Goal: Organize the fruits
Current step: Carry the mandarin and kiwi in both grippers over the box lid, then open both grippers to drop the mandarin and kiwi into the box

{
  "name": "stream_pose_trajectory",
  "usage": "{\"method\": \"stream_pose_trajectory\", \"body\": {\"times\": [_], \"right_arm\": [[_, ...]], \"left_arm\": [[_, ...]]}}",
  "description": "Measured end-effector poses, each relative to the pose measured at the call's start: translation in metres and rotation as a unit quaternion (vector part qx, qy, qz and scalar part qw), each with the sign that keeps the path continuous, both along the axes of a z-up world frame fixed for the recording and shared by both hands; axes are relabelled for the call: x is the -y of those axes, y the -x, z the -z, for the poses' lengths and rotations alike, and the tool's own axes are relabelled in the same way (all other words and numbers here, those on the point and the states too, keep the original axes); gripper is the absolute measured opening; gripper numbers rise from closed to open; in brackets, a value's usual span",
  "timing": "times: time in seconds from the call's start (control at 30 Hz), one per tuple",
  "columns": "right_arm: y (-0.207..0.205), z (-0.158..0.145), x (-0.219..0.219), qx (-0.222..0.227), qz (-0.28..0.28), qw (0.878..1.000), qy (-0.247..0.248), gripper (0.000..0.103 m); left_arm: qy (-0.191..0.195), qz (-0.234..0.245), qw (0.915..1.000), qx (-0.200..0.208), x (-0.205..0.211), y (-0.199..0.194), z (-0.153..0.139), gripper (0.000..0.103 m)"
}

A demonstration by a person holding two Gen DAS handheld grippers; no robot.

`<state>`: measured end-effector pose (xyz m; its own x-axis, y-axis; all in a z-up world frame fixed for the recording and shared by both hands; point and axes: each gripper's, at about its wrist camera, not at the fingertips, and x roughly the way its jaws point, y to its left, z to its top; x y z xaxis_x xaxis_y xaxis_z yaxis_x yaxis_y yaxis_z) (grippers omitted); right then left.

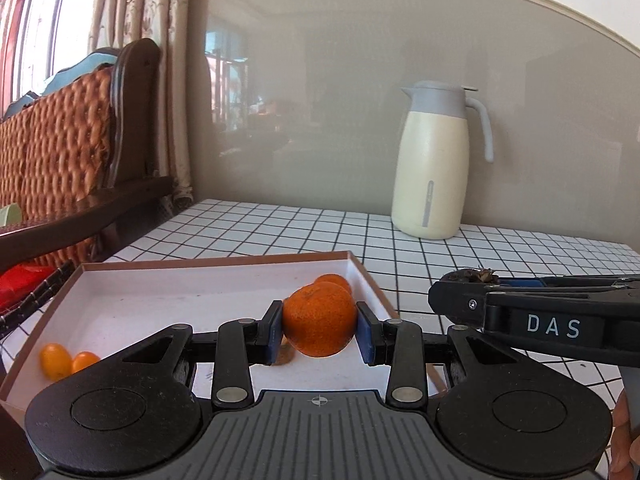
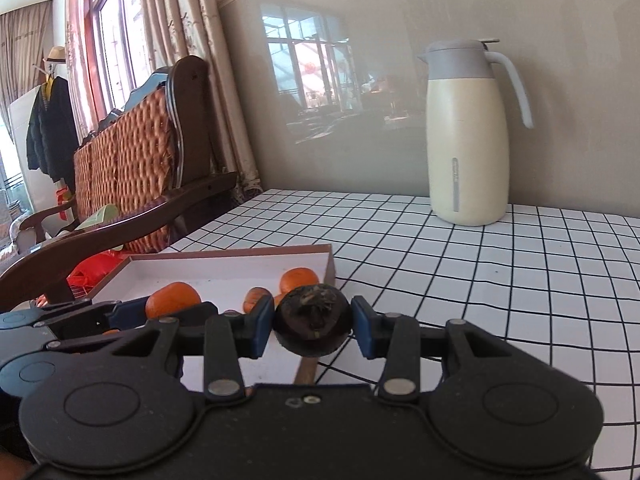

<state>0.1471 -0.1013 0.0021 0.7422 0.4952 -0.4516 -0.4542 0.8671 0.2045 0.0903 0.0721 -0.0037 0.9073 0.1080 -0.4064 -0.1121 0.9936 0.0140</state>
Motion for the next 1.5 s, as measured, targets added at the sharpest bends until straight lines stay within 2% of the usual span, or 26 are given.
{"method": "stream_pose_trajectory", "body": {"times": [0.43,0.7,0.83,1.13,1.5], "right_arm": [[0.013,0.004,-0.051,0.002,-0.052,0.999,0.012,0.034],[0.023,0.003,-0.075,0.026,-0.062,0.998,0.013,0.034],[0.024,0.003,-0.083,0.041,-0.06,0.997,0.017,0.034],[0.013,0.006,-0.093,0.038,-0.047,0.998,0.008,0.034],[-0.004,0.014,-0.092,0.027,-0.017,0.999,0.011,0.034]], "left_arm": [[0.001,-0.062,0.9981,0.006,-0.061,0.026,0.003,0.038],[0.004,-0.094,0.9955,0.008,-0.09,0.034,0.007,0.038],[0.005,-0.109,0.994,0.011,-0.103,0.036,0.009,0.038],[0.006,-0.135,0.9908,0.013,-0.123,0.031,0.011,0.038],[0.012,-0.142,0.9897,0.013,-0.138,0.013,0.01,0.038]]}}
